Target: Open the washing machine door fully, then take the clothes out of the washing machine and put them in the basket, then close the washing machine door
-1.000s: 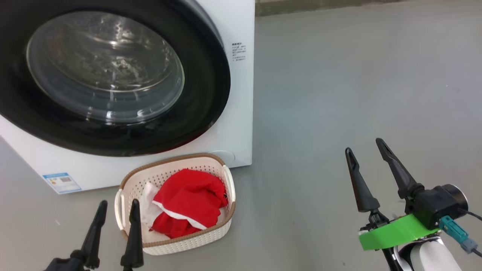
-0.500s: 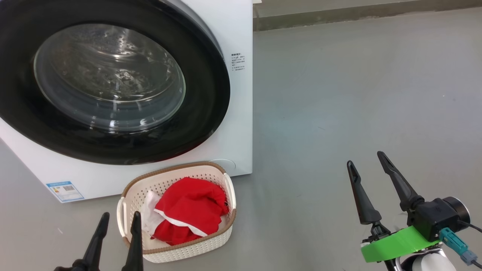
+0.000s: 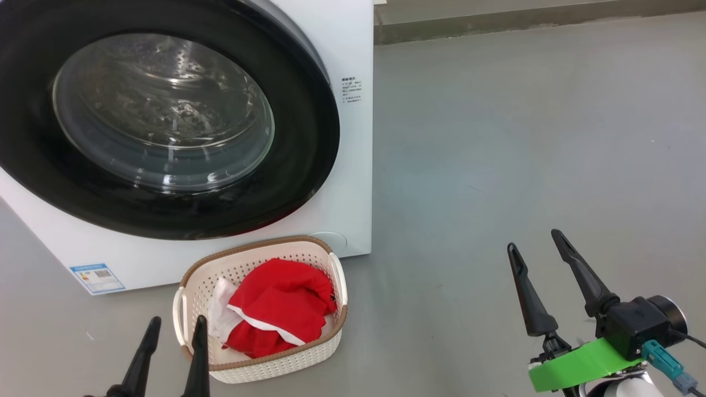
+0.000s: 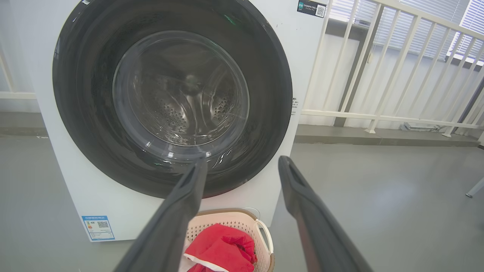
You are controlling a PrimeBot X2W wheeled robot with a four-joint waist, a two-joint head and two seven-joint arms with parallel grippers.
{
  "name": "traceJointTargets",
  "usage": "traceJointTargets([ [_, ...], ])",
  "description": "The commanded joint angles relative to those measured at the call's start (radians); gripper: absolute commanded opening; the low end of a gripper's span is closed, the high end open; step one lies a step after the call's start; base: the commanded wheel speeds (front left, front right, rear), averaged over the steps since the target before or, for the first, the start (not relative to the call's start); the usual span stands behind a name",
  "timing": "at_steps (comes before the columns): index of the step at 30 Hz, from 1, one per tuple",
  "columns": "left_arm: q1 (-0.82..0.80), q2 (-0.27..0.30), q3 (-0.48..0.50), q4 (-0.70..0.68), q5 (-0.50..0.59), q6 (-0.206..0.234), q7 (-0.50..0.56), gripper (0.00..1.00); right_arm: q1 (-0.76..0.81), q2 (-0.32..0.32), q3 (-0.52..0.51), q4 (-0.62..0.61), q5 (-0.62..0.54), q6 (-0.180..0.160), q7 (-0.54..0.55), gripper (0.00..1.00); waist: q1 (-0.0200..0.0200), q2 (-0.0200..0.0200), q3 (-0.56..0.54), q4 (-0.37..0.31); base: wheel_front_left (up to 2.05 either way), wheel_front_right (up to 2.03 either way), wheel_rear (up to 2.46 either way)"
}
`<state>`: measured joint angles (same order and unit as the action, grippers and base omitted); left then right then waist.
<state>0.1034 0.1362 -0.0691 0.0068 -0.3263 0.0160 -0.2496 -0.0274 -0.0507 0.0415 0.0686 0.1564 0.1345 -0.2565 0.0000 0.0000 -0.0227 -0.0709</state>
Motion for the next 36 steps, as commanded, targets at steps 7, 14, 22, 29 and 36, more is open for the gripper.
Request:
traceJointTargets([
  [7, 0.000, 0.004, -0.005, -0.006, 0.003, 0.000, 0.000, 0.00, 0.006, 0.000, 0.000, 0.007, 0.001, 0.000, 0.000, 0.00, 0.0000, 0.0000, 0.003, 0.001, 0.00, 0.00, 0.00],
  [14, 0.001, -0.025, -0.017, 0.073, -0.014, -0.001, 0.007, 0.00, 0.044, 0.001, 0.007, 0.088, 0.017, 0.000, 0.004, 0.00, 0.0000, 0.0000, 0.003, 0.001, 0.00, 0.00, 0.00],
  [22, -0.011, -0.029, -0.004, 0.083, -0.096, -0.010, 0.030, 0.00, 0.038, -0.005, 0.004, 0.092, 0.117, 0.000, 0.021, 0.00, 0.0010, 0.0000, 0.003, 0.006, 0.00, 0.00, 0.00],
  [29, -0.025, -0.032, 0.007, 0.094, -0.168, -0.018, 0.050, 0.00, 0.030, -0.009, 0.000, 0.098, 0.203, 0.000, 0.037, 0.00, 0.0000, 0.0000, 0.006, 0.010, 0.00, 0.00, 0.00],
  [36, -0.037, -0.036, 0.019, 0.104, -0.239, -0.027, 0.070, 0.00, 0.023, -0.013, -0.004, 0.103, 0.289, -0.001, 0.054, 0.00, 0.0000, 0.0000, 0.007, 0.014, 0.00, 0.00, 0.00],
])
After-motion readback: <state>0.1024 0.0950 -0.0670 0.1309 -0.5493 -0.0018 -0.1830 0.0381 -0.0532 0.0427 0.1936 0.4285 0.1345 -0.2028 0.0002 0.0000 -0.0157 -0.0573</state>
